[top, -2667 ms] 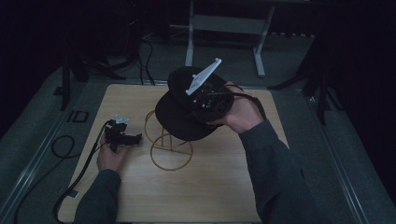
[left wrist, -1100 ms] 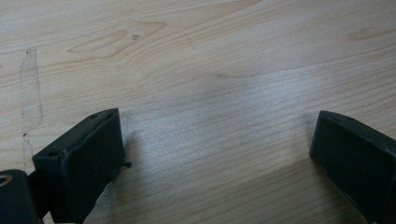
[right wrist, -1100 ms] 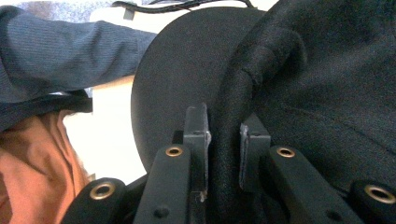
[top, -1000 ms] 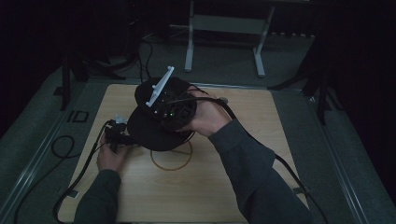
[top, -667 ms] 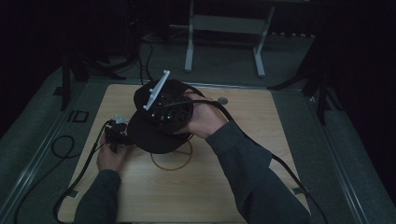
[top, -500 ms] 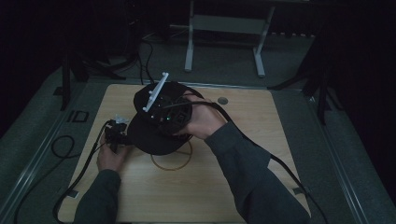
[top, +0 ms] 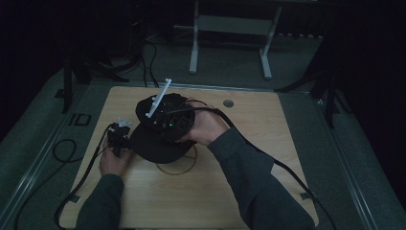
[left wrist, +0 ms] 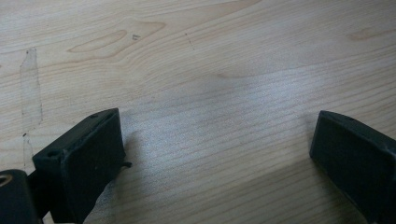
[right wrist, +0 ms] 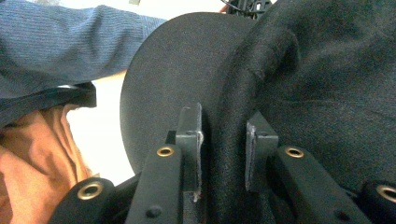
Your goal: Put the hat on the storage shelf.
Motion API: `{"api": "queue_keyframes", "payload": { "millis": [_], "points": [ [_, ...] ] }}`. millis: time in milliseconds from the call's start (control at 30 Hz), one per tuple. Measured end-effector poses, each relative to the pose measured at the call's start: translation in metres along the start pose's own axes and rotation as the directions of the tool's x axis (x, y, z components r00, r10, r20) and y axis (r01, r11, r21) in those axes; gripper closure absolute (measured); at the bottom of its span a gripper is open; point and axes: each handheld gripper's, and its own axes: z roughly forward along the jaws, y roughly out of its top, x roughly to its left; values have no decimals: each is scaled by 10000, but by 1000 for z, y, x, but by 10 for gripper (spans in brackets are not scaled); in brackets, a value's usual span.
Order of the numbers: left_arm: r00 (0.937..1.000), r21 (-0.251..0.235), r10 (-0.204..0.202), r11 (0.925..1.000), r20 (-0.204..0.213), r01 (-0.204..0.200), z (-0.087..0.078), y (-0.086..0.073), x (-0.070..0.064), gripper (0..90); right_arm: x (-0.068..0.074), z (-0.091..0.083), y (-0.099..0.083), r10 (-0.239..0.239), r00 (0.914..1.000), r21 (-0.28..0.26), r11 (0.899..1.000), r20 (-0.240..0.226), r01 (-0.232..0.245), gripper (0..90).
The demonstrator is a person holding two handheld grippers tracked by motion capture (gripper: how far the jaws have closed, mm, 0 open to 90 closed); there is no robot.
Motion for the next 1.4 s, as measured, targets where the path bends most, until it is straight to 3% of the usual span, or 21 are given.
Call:
{"api": "queue_keyframes", "payload": {
  "millis": [167, 300, 900, 1400],
  "points": [
    [10000, 1, 2, 10000, 1, -2, 0, 0, 0, 25, 1, 2, 0, 31, 10000, -7, 10000, -51, -31, 688],
    [10000, 17, 17, 10000, 0, -17, 0, 0, 0, 25, 0, 0, 1, 98, 9996, -377, 9992, -254, -108, 680],
    [10000, -28, -21, 10000, -8, 21, 0, 0, 0, 24, -7, -14, -6, 437, 9987, -680, 9968, 275, -417, 683],
    [10000, -29, -31, 10000, -4, 31, 0, 0, 0, 25, -18, -28, -29, 1037, 9924, -934, 9909, 666, -973, 687]
  ]
}}
